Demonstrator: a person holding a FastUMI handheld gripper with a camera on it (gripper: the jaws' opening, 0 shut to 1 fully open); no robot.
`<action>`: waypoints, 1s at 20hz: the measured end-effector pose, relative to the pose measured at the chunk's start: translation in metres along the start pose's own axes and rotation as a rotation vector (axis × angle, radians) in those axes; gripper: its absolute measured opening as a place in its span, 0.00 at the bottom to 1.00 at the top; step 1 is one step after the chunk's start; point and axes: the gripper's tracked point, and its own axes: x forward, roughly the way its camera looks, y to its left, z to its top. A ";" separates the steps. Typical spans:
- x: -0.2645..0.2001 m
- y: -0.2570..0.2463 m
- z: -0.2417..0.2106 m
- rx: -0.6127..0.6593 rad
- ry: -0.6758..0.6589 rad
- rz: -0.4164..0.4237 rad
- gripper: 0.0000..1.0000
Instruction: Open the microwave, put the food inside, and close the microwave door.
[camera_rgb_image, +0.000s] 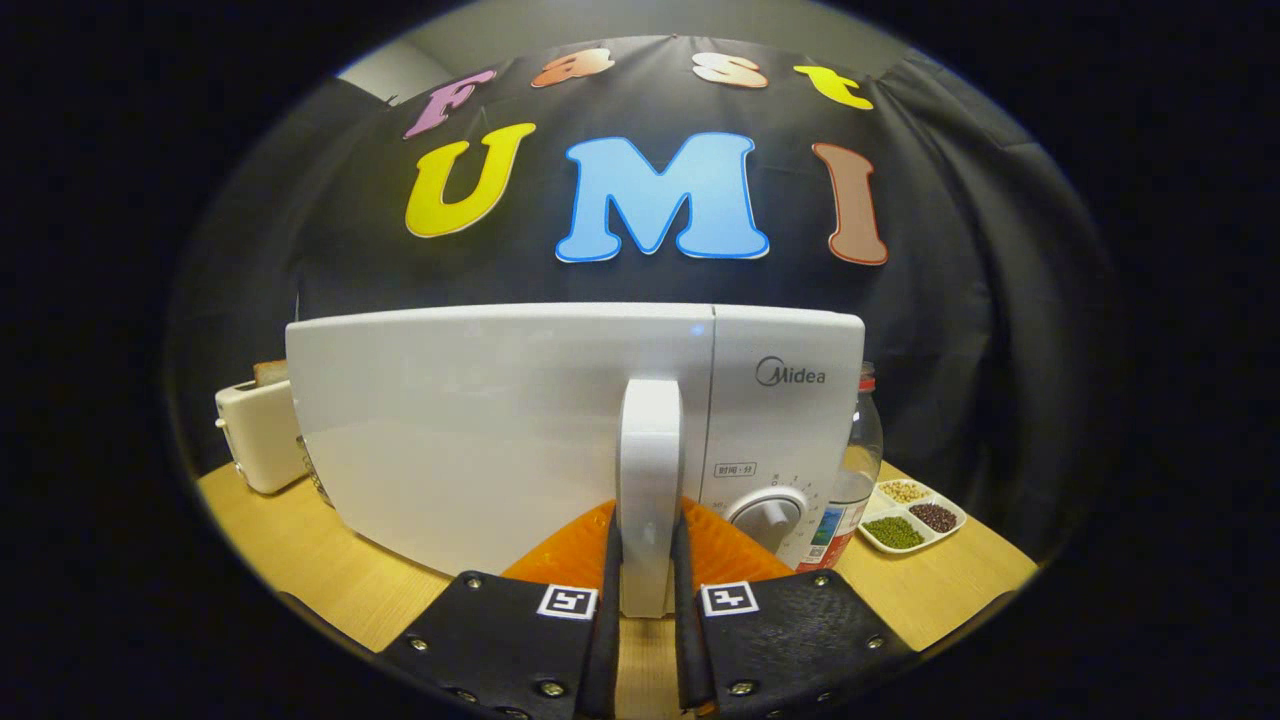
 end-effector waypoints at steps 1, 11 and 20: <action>0.000 0.001 -0.005 0.013 0.008 -0.002 0.23; -0.008 0.002 -0.004 0.084 0.042 0.015 0.10; -0.100 0.040 -0.019 0.035 0.058 0.103 0.10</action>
